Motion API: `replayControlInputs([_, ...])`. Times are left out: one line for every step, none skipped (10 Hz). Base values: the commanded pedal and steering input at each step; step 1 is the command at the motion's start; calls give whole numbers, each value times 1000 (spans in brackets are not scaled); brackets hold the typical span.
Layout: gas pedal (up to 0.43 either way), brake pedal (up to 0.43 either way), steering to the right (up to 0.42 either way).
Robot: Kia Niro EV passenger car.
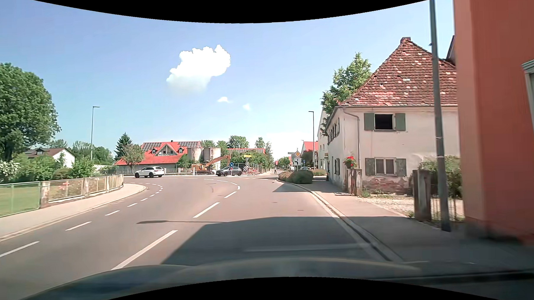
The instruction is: Follow the waypoints while adhering to traffic rules and regulations
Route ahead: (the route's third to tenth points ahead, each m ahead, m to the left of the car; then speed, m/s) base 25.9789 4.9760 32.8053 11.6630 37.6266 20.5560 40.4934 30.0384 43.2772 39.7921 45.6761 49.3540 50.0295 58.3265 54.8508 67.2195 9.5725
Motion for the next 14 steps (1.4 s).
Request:
replayControlInputs([79, 0, 0])
replayControlInputs([79, 0, 0])
replayControlInputs([79, 0, 0])
replayControlInputs([79, 0, -4])
replayControlInputs([79, 0, -10])
replayControlInputs([79, 0, -15])
replayControlInputs([79, 0, -21])
replayControlInputs([79, 0, -29])
replayControlInputs([79, 0, -36])
replayControlInputs([79, 0, -45])
replayControlInputs([79, 0, -54])
replayControlInputs([79, 0, -65])
replayControlInputs([79, 0, -74])
replayControlInputs([79, 0, -85])
